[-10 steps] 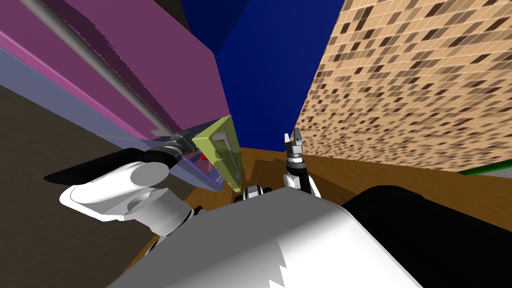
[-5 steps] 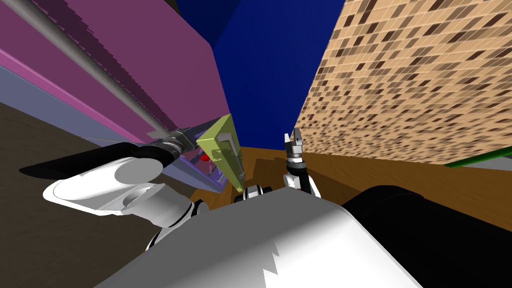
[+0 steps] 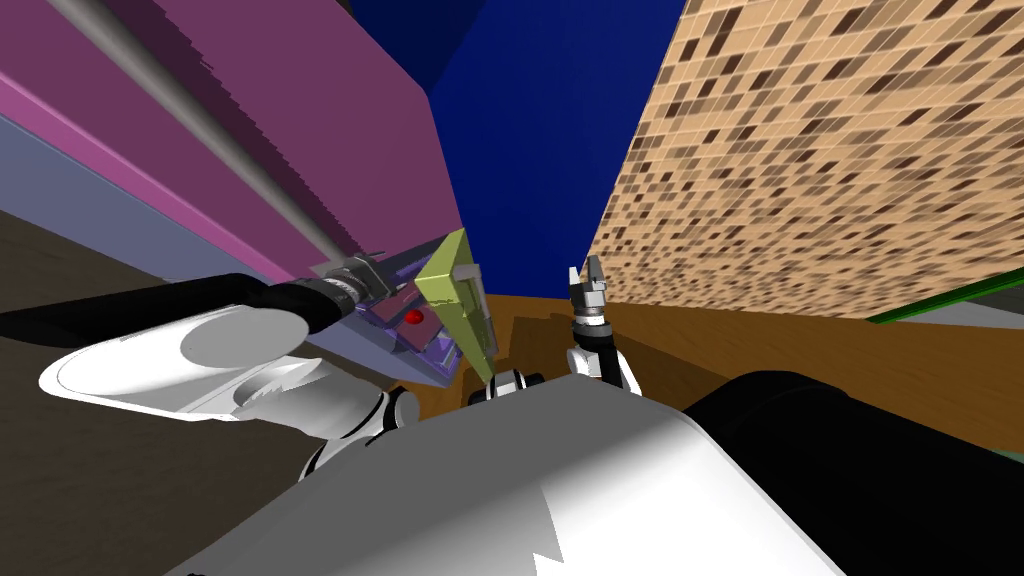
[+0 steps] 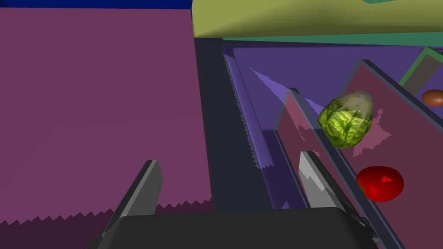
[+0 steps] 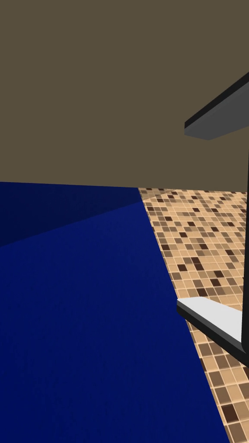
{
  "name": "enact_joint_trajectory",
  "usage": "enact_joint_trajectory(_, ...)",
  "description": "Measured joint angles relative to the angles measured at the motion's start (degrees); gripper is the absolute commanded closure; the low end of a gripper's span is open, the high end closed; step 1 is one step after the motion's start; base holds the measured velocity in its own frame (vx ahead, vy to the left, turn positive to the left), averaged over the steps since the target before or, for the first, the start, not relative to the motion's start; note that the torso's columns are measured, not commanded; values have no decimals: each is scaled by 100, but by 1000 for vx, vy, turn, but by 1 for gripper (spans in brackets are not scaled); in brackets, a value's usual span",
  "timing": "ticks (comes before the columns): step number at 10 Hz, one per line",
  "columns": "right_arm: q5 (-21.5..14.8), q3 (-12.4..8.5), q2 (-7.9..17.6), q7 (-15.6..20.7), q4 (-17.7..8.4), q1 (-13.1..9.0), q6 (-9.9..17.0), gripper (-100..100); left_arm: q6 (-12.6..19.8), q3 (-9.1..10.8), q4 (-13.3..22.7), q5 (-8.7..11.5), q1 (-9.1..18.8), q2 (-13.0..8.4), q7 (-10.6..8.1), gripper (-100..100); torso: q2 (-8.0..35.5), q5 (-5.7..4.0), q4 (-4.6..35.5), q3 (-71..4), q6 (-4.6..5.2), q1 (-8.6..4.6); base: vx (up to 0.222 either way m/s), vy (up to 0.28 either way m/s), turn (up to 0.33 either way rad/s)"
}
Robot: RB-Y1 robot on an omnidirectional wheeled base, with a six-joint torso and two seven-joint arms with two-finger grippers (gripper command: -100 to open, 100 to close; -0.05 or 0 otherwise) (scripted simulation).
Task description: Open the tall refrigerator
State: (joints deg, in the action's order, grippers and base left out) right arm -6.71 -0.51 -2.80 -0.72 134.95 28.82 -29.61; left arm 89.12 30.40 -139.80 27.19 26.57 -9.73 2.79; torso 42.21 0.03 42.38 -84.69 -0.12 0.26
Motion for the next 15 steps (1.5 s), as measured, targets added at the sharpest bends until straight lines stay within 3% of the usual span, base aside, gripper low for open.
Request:
enact_joint_trajectory(8,0,0,0,0,0,1,0,0,1276,249,-246,517,689,-127,-73,-100,-9,38,33,-22,-58,142,0,93,-53)
enact_joint_trajectory(15,0,0,-1,0,0,0,0,0,1859,389,-764,791,1030,-384,-94,-100,-3,52,10,-12,-47,120,13,28,-31)
